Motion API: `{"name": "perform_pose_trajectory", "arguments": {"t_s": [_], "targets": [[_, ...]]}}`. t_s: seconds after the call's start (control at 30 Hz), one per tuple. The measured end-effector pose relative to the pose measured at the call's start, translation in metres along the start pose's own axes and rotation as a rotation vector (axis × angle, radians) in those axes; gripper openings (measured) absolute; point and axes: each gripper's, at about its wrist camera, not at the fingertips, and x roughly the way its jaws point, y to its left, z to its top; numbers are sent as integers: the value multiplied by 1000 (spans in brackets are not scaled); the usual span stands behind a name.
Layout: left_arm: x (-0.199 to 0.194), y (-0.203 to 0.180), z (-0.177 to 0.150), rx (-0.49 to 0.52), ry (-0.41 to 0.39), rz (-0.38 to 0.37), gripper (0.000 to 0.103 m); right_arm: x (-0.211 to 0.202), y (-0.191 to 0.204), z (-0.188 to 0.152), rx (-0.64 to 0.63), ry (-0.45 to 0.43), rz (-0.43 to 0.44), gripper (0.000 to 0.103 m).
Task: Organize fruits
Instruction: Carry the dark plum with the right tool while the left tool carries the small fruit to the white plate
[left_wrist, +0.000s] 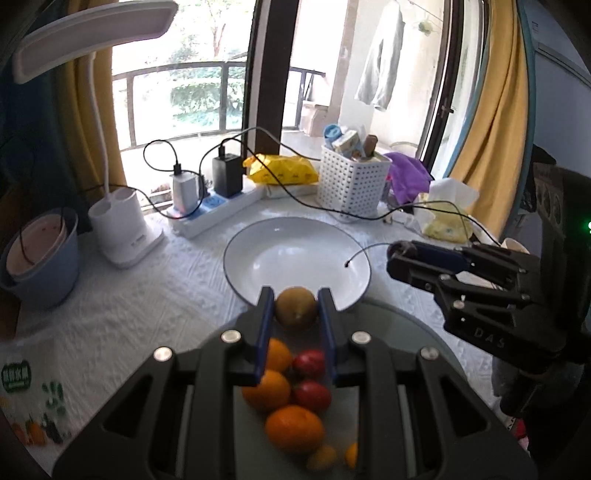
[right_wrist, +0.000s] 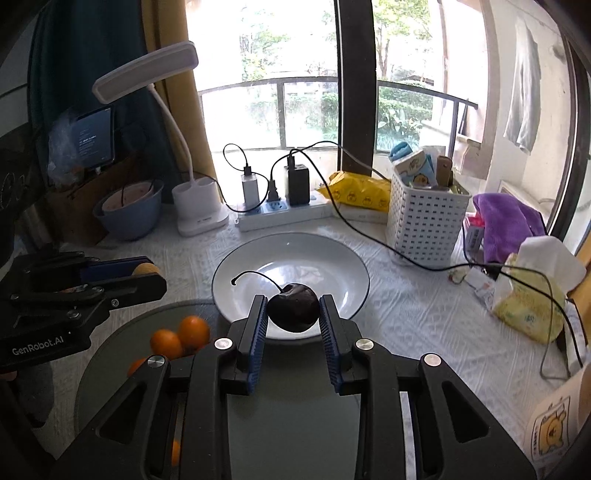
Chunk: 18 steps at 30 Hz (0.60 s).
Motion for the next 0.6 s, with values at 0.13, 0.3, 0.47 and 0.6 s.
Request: {"name": "perform_pose_trajectory", "arguments": {"t_s": [0.13,0.3,0.47,0.6], "targets": [[12,1,8,8,-1,-6,25,10,-6,7,-2,-1,-2,30],[33,2,18,14,9,-16,25,27,-15,15,-6,6,-5,30],[53,4,28,17,26,-31,25,47,-23,24,-6,13,-1,30],[68,3,37,30,38,-41,25,62,-28,30,-4,15,3,30]]}}
